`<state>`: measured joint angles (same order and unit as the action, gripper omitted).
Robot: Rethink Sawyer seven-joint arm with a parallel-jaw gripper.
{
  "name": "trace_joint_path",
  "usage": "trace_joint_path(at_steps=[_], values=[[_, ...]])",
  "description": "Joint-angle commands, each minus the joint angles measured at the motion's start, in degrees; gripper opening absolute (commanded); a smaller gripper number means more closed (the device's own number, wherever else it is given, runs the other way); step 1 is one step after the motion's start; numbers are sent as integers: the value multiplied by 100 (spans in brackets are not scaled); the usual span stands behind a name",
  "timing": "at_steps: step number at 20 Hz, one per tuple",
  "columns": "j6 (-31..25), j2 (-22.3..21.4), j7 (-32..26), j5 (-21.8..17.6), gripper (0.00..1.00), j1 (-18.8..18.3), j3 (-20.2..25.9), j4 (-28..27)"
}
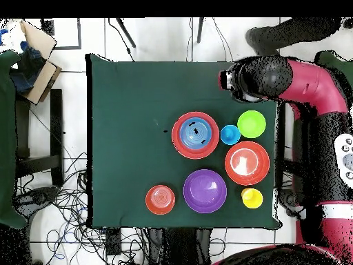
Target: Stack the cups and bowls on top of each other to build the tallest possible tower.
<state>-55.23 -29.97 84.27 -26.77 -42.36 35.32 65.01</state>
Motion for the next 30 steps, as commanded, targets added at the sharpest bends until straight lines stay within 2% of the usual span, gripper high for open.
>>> trace_joint_path(at_steps=[1,18,23,30], values=[[142,34,-304,-300,100,153,-232,-115],[166,-192,-618,-102,100,-53,-4,142],[236,-383,-565,-30,100,-131,-8,416],[-15,-465,-598,-44,100,-114,-75,480]])
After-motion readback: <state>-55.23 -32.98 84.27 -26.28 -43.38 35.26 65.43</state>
